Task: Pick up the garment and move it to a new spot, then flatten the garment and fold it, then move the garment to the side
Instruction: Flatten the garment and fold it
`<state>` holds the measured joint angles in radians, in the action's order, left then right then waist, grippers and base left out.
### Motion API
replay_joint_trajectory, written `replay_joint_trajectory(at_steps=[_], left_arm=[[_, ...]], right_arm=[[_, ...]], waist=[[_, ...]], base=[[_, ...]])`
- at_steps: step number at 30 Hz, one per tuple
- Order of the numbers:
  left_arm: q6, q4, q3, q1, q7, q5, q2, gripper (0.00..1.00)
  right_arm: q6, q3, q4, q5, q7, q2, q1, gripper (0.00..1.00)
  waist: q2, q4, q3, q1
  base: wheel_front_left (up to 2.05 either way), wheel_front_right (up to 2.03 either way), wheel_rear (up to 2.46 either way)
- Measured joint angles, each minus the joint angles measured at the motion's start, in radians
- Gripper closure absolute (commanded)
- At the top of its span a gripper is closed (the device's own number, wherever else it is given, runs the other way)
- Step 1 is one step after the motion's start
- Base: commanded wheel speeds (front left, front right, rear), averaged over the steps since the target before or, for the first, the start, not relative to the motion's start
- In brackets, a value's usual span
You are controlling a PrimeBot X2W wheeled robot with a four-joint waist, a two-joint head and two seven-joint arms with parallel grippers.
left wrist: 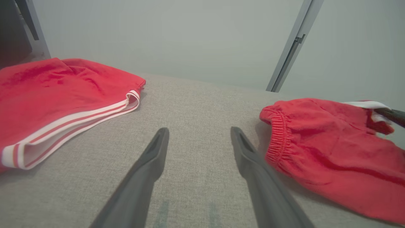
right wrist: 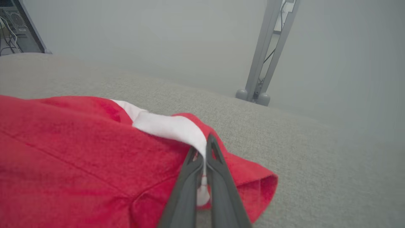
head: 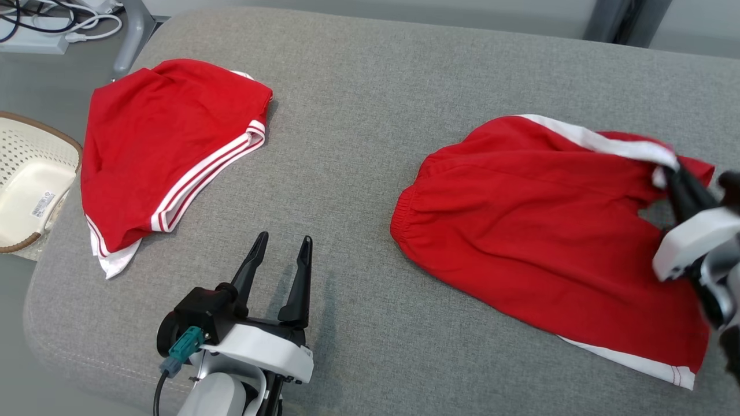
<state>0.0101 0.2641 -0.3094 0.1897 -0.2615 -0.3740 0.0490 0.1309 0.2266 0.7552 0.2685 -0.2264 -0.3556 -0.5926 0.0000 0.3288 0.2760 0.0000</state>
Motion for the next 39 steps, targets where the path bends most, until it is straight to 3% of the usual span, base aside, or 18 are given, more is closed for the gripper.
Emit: replay_joint_trajectory(at_steps=[8, 13, 18, 19, 20, 26, 34, 39], left_arm=[[0.010, -0.010, -0.043, 0.020, 0.000, -0.033, 0.000, 0.00], [0.017, -0.015, -0.079, 0.039, 0.000, -0.053, -0.001, 0.00], [0.026, -0.021, -0.101, 0.049, 0.000, -0.069, 0.000, 0.00], [0.026, -0.023, -0.105, 0.051, 0.000, -0.071, 0.000, 0.00], [0.030, -0.024, -0.108, 0.052, 0.000, -0.073, -0.001, 0.00], [0.040, -0.024, -0.114, 0.061, 0.000, -0.077, -0.001, 0.00], [0.035, -0.008, -0.078, 0.063, 0.000, -0.057, -0.001, 0.00], [0.022, 0.002, -0.041, 0.063, 0.000, -0.038, -0.001, 0.00]], right_arm=[[0.000, -0.031, 0.011, 0.078, 0.073, -0.129, -0.193, 1.00], [0.000, -0.049, 0.096, 0.089, 0.135, -0.227, -0.305, 1.00], [0.000, -0.038, 0.196, 0.080, 0.168, -0.267, -0.379, 1.00], [0.000, -0.036, 0.213, 0.081, 0.174, -0.272, -0.390, 0.60], [0.000, -0.029, 0.229, 0.082, 0.177, -0.273, -0.402, 0.00], [0.000, -0.016, 0.319, 0.047, 0.143, -0.275, -0.445, 0.00], [0.000, 0.064, 0.308, 0.084, 0.025, -0.159, -0.388, 0.00], [0.000, 0.110, 0.216, 0.164, -0.020, -0.102, -0.296, 0.00]], waist=[[0.0000, 0.015, 0.030, 0.0000], [0.0000, 0.040, 0.060, 0.0000], [0.0000, 0.069, 0.094, 0.0000], [0.0000, 0.075, 0.101, 0.0000], [0.0000, 0.079, 0.108, 0.0000], [0.0000, 0.081, 0.129, 0.0000], [0.0000, 0.017, 0.089, 0.0000], [0.0000, -0.053, 0.049, 0.0000]], base=[[0.00, 0.00, 0.00], [0.00, 0.00, 0.00], [0.00, 0.00, 0.00], [0.00, 0.00, 0.00], [0.00, 0.00, 0.00], [0.00, 0.00, 0.00], [0.00, 0.00, 0.00], [0.00, 0.00, 0.00]])
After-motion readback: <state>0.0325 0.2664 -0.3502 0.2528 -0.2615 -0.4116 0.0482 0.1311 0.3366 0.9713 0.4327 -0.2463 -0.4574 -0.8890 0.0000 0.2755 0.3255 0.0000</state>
